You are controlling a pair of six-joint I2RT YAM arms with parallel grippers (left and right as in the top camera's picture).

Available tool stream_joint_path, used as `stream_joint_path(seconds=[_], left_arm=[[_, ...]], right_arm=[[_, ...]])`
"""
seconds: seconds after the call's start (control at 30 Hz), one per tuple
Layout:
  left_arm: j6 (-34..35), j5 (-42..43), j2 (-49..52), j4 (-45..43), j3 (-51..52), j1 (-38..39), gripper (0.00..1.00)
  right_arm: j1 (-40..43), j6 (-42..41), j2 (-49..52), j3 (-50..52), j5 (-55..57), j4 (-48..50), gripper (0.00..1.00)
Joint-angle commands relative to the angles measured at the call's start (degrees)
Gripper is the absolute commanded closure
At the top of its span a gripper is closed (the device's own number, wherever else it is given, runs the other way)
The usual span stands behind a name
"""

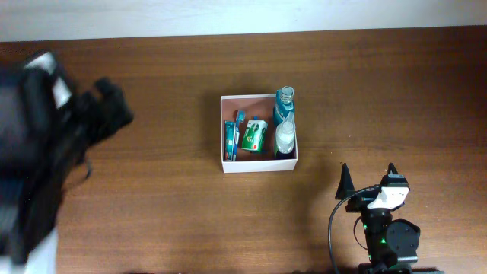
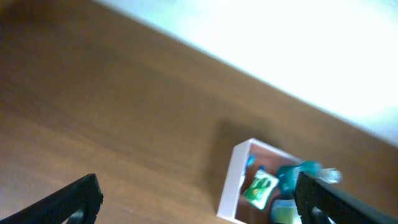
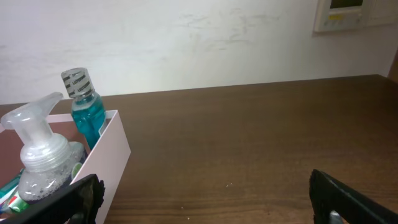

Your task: Pack container

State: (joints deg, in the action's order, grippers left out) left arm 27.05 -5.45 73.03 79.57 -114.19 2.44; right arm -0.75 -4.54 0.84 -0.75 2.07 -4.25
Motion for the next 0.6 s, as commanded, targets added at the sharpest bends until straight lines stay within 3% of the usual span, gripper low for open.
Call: stream_joint_path(seconds=[0.0, 0.3, 0.57], left_arm=[[-0.09, -0.59, -8.2, 0.2, -0.07, 0.02, 0.01], [-0.11, -0.63, -22.8, 0.9, -0.07, 0.02, 0.01], [-0.09, -0.59, -28.92, 8.0, -0.07, 0.02, 0.01]], right_arm=[[0.39, 0.04, -0.59, 0.44, -0.13, -0.24, 0.02], [0.39, 0.04, -0.59, 0.44, -0.13, -0.24, 0.02], [0.39, 0.04, -0.59, 0.44, -0.13, -0.24, 0.02]])
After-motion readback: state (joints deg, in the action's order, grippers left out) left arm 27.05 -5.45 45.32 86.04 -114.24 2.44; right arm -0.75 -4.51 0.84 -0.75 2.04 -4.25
